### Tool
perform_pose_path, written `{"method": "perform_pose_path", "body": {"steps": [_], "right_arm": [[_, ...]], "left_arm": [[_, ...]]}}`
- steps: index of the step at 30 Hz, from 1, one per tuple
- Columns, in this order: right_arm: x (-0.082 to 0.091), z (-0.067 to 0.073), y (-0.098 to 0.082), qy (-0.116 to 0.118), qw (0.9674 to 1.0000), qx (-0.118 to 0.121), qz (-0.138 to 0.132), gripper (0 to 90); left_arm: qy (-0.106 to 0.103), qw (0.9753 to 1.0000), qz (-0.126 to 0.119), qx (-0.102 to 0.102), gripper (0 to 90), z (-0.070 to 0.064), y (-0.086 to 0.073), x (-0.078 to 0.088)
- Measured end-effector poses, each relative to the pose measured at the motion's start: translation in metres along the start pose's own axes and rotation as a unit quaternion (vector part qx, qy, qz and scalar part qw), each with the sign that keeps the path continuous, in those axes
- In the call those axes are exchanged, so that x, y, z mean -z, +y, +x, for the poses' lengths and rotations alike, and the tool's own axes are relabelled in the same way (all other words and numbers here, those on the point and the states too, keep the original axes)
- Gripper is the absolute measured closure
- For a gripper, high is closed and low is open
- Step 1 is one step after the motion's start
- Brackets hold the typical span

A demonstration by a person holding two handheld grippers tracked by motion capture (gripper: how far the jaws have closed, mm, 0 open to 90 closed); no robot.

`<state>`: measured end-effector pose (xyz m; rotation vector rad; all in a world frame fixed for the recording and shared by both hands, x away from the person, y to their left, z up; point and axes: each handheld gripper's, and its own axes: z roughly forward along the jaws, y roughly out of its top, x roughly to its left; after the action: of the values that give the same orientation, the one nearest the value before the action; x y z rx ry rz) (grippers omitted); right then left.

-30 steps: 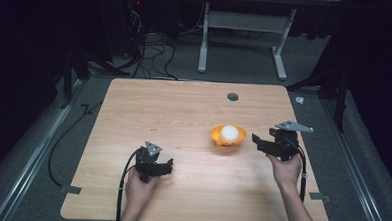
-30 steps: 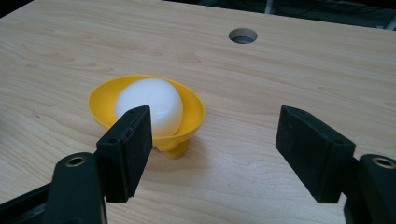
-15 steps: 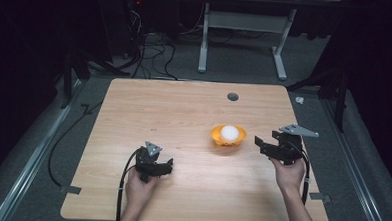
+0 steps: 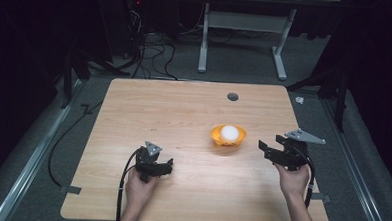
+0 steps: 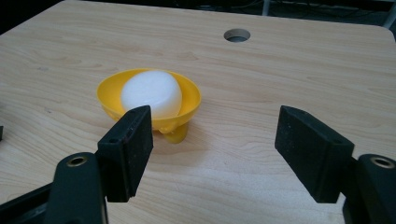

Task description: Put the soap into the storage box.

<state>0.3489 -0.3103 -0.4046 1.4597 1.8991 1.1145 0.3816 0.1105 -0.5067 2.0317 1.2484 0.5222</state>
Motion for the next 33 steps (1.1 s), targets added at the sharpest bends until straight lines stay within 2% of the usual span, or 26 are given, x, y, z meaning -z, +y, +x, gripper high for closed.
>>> {"method": "perform_pose_path", "body": {"steps": [6, 33], "right_arm": [[0.008, -0.003, -0.004, -0.002, 0.9999, -0.006, -0.01, 29.0], [0.016, -0.003, -0.037, 0.0, 0.9997, -0.025, -0.005, 29.3]], "left_arm": [[0.0, 1.0, 0.0, 0.0, 18.4, 0.0, 0.0, 0.0], [0.0, 1.0, 0.0, -0.001, 18.2, 0.0, 0.0, 0.0]]}}
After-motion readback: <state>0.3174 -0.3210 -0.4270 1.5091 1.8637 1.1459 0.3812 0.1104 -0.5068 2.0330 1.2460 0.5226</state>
